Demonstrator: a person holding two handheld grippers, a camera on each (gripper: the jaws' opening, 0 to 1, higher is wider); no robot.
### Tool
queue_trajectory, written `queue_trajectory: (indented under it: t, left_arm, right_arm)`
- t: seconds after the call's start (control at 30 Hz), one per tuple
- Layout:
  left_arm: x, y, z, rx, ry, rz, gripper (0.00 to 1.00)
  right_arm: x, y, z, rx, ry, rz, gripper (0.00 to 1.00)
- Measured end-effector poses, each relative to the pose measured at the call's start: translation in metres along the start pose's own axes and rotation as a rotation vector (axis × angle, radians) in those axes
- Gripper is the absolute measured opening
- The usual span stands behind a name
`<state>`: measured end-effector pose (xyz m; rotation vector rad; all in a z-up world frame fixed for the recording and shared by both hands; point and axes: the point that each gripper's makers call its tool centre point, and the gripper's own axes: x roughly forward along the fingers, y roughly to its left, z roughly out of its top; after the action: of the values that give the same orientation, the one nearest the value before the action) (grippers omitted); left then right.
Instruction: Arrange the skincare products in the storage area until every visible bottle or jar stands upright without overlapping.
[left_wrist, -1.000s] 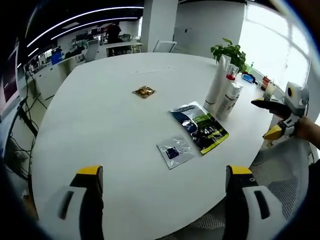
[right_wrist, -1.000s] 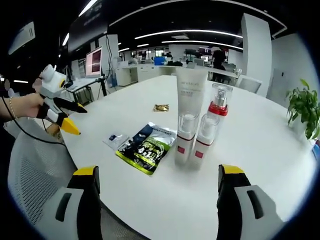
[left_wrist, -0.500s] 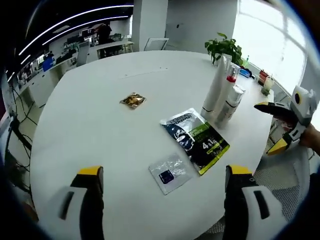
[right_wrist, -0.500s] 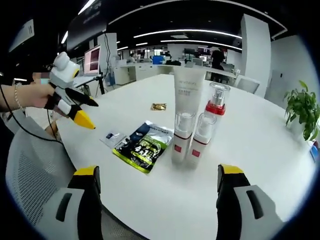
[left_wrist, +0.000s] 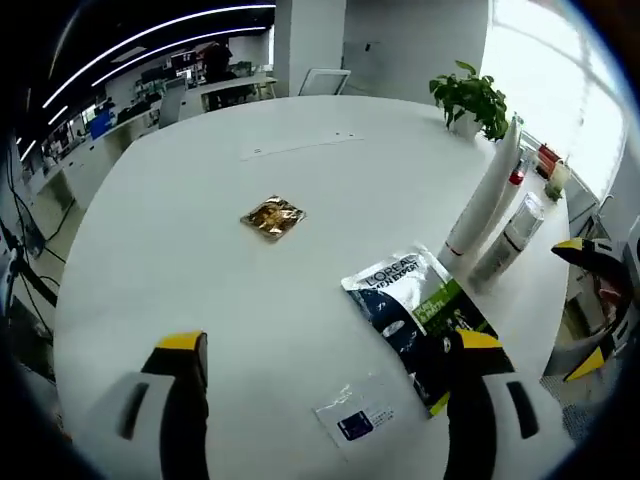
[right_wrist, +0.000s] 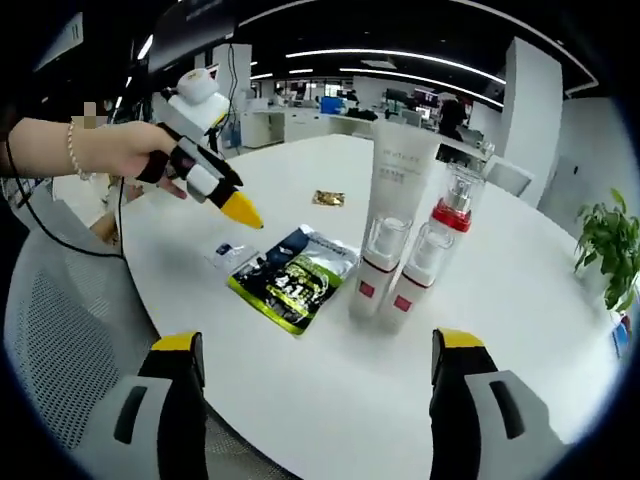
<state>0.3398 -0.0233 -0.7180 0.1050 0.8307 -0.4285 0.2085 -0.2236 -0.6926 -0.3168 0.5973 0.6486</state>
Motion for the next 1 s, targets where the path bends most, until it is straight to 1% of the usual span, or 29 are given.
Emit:
queue_trajectory:
  t: [0.1, 0.2, 0.27, 0.33, 0.4, 0.47, 0.53, 0.6, 0.73, 0.77, 0.87, 0.93, 1.0]
  left_arm:
    - [0.009, 0.009, 0.008, -0.029, -0.011, 0.023, 0.97]
    - [0.020, 0.015, 0.014, -0.059, -0.008, 0.034, 0.97]
    - [0.024, 0.014, 0.017, -0.071, 0.000, 0.034, 0.96]
    - [0.025, 0.011, 0.021, -0.067, -0.001, 0.036, 0.95]
    - [0.034, 0.013, 0.030, -0.072, -0.007, 0.041, 0.94]
    - [0.037, 0.013, 0.031, -0.083, -0.013, 0.048, 0.94]
    - [0.041, 0.015, 0.033, -0.095, -0.013, 0.073, 0.93]
    - [0.041, 0.018, 0.038, -0.115, -0.035, 0.109, 0.89]
    - [0.047, 0.026, 0.045, -0.167, -0.065, 0.153, 0.89]
    - [0.047, 0.026, 0.046, -0.177, -0.071, 0.160, 0.89]
    - [0.056, 0.030, 0.052, -0.190, -0.089, 0.171, 0.88]
    - [0.059, 0.030, 0.055, -0.186, -0.092, 0.185, 0.87]
    - [0.066, 0.034, 0.058, -0.199, -0.089, 0.189, 0.85]
  right_arm:
    - [0.000, -0.001, -0.002, -0.001, 0.008, -0.003, 0.94]
    - [0.000, -0.005, -0.005, 0.033, 0.014, -0.009, 0.94]
    - [0.000, -0.007, -0.006, 0.053, 0.016, -0.010, 0.94]
    - [-0.001, -0.007, -0.006, 0.062, 0.017, -0.013, 0.93]
    - [-0.002, -0.007, -0.005, 0.063, 0.007, -0.016, 0.92]
    - [-0.002, -0.005, -0.002, 0.067, 0.002, -0.013, 0.92]
    - [-0.001, -0.004, -0.004, 0.068, 0.008, -0.010, 0.91]
    - [-0.001, -0.004, -0.004, 0.075, 0.013, -0.007, 0.91]
    - [-0.003, -0.006, -0.004, 0.093, 0.008, -0.015, 0.91]
    - [-0.005, -0.006, -0.001, 0.103, -0.007, -0.018, 0.90]
    - [-0.005, -0.009, 0.001, 0.111, -0.020, -0.030, 0.89]
    - [-0.005, -0.010, 0.001, 0.119, -0.014, -0.034, 0.89]
    - [-0.006, -0.011, 0.001, 0.131, -0.017, -0.033, 0.88]
